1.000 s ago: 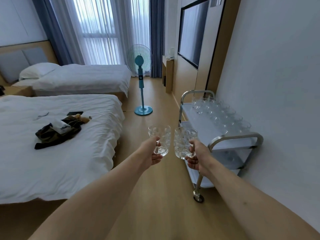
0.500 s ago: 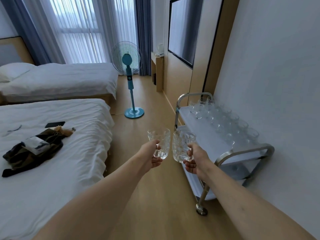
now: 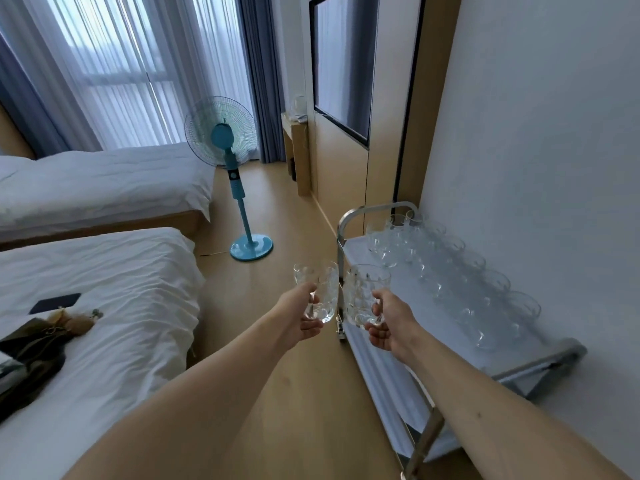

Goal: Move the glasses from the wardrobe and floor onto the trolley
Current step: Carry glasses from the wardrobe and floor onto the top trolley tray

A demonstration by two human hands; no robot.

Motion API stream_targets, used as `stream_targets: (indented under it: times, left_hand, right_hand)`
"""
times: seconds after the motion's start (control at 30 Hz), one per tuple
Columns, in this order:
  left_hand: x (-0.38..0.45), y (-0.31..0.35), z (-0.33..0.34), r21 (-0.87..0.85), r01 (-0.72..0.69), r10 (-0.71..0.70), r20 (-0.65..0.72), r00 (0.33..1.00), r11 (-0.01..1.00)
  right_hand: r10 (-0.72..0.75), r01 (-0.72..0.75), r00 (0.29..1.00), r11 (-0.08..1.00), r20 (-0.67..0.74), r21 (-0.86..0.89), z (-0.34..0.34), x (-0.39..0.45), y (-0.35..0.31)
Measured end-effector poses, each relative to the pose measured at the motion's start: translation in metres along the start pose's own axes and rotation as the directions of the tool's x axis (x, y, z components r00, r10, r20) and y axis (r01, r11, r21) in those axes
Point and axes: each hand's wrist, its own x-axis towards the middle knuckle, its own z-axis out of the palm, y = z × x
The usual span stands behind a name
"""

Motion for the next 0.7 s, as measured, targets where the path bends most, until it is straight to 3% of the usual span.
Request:
stream_targets:
  times: [0.33, 0.7]
  left_hand:
    - [0.086, 0.049, 0.045, 0.038, 0.007, -0.009, 0.046, 0.999, 0.999]
    - [0.199, 0.070, 0.075, 0.149, 0.067, -0.097, 0.209, 0.973, 0.987]
  right_hand:
    - [0.020, -0.018, 0.998, 0.999, -0.061, 0.032, -0.016, 0.095, -0.036]
    - [0.117, -0.081, 0.958, 0.986, -0.261, 0.144, -0.008, 0.183, -0.031]
